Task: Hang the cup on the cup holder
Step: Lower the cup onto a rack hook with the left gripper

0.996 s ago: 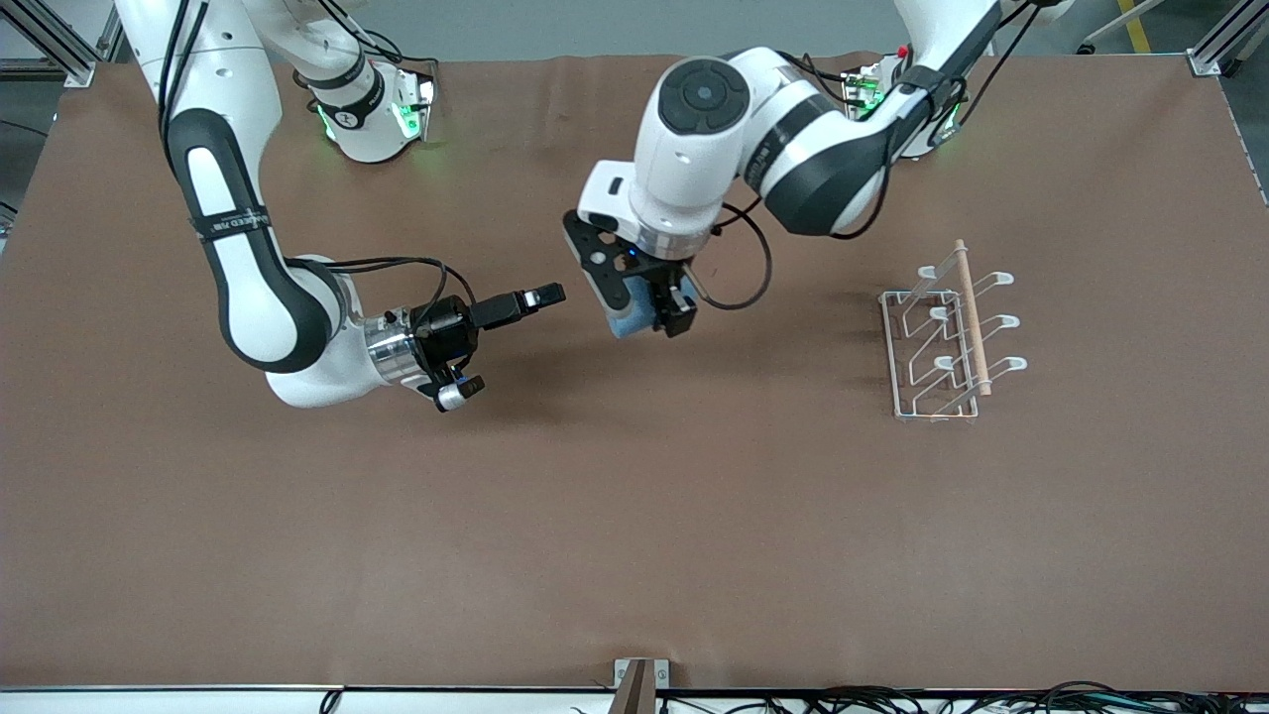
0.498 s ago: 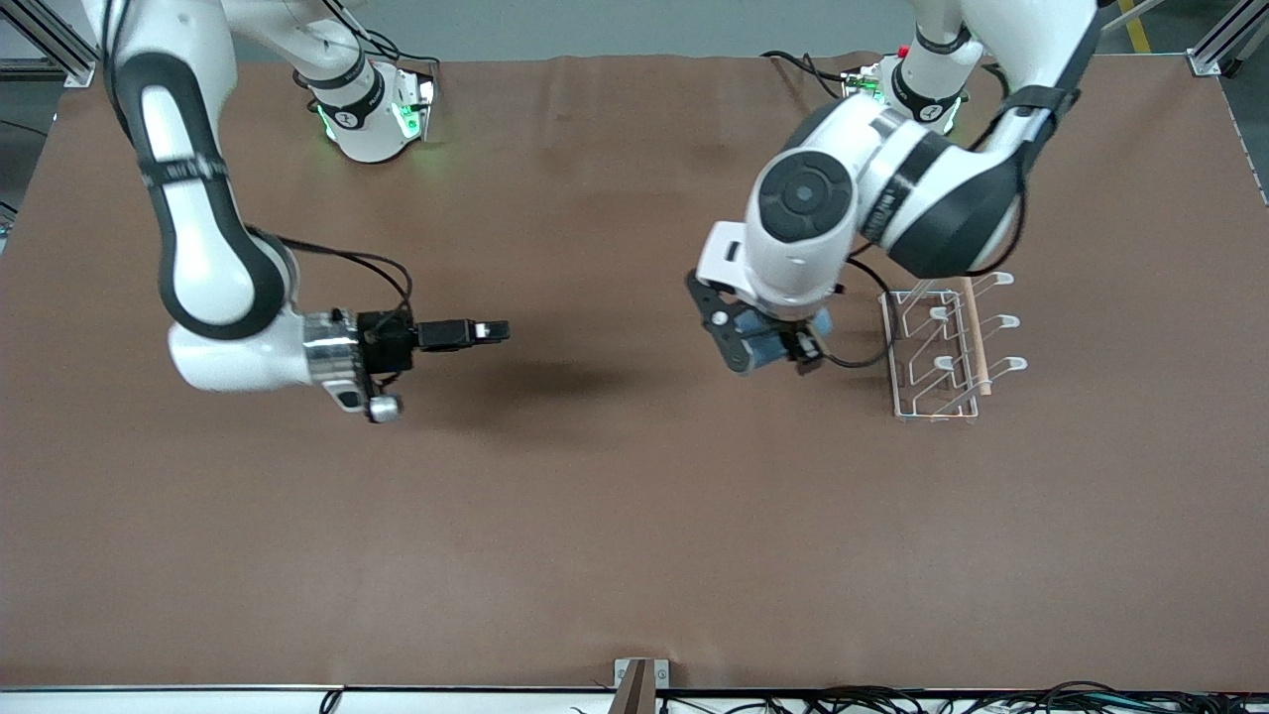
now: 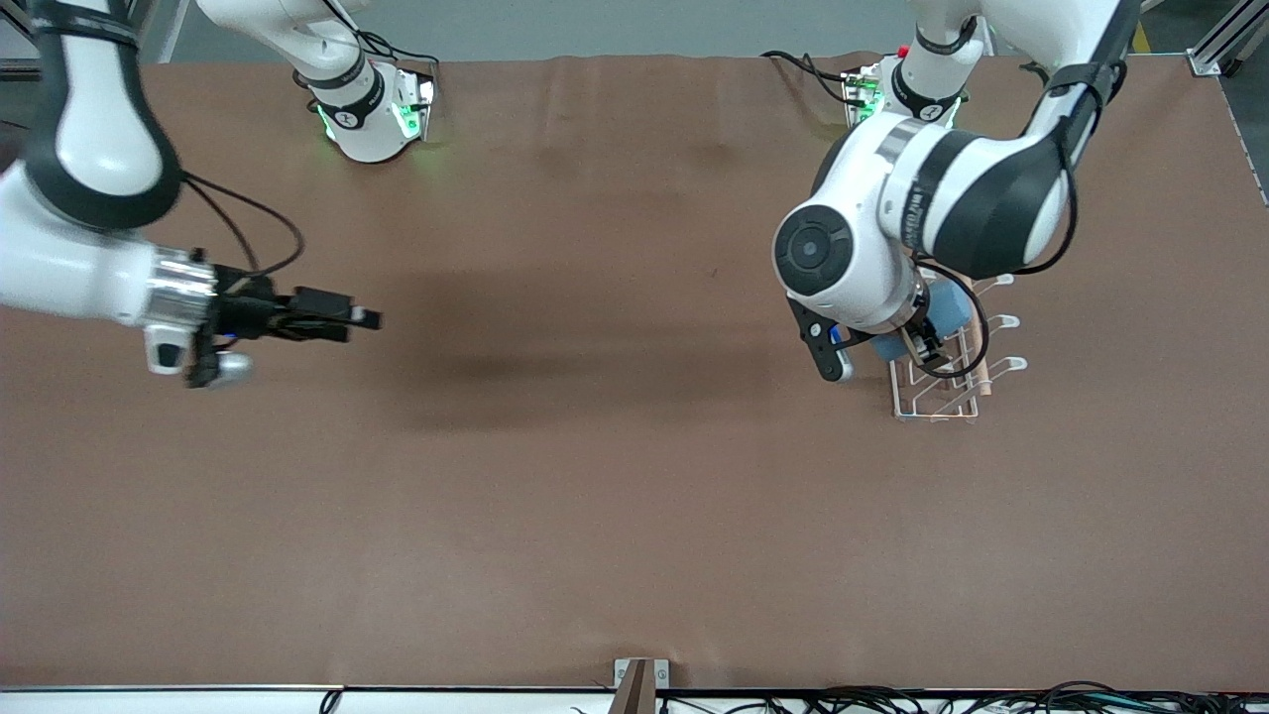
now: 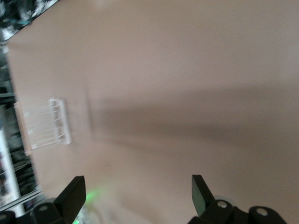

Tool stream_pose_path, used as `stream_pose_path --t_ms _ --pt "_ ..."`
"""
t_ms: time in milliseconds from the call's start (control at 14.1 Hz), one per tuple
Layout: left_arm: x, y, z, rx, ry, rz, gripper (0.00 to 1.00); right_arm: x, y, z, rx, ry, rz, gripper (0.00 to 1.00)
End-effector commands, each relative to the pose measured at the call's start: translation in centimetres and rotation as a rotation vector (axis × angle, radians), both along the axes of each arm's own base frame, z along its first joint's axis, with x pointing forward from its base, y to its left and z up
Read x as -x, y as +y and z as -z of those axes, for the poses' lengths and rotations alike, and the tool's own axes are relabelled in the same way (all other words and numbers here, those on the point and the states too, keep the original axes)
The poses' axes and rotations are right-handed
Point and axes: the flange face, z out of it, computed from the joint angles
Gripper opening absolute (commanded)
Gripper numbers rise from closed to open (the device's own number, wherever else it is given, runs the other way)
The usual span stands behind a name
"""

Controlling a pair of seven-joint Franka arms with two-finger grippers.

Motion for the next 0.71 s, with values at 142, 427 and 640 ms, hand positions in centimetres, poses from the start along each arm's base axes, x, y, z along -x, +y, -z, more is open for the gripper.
stream_pose_path --t_ms 142,427,640 --pt "2.3 1.3 5.5 -0.285 0.036 0.11 0.16 -1.5 -6.8 -5.4 0.258 -0.072 0.008 1.0" --pt "2.9 2.5 9.0 -0.414 0.083 0.146 0.16 -1.8 -8.6 -7.4 0.42 -0.147 -0.006 1.0" --pt "2.1 3.0 12.6 -0.476 0.153 0.21 0.16 -0.2 -8.7 -11.8 0.58 -0.184 -0.026 1.0"
